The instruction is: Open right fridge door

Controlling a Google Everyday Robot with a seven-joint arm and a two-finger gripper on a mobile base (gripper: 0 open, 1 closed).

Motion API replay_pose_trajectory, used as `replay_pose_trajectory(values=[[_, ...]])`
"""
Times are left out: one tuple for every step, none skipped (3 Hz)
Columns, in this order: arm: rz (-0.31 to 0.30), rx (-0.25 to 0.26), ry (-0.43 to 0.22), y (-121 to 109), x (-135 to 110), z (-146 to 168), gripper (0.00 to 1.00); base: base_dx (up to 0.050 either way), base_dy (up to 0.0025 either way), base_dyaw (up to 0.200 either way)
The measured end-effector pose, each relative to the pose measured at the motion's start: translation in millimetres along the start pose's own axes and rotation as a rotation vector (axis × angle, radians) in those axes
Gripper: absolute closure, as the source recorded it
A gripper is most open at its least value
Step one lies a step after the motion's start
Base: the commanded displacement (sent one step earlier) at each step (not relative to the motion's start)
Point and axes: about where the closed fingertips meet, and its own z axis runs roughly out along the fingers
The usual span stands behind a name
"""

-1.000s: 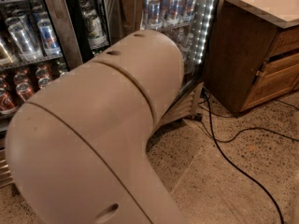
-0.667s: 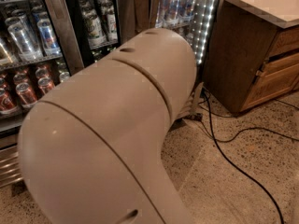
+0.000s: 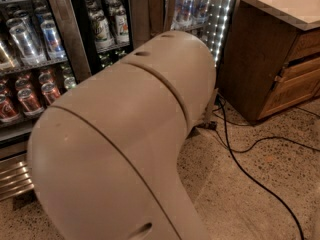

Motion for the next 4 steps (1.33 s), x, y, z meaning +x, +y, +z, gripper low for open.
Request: replay_pose_trajectory(values=[[0.043,0.048,0.087,-27.2,35.9,12.5,1.00,0.000,0.00000,0.000],[0.078,0.097,0.155,-51.4,66.4,15.0,1.00,0.000,0.00000,0.000],[0.090,0.118,0.185,-65.1,80.9,14.2,1.00,0.000,0.00000,0.000],[0.105,0.144,0.224,-83.9,100.1,11.0,1.00,0.000,0.00000,0.000]])
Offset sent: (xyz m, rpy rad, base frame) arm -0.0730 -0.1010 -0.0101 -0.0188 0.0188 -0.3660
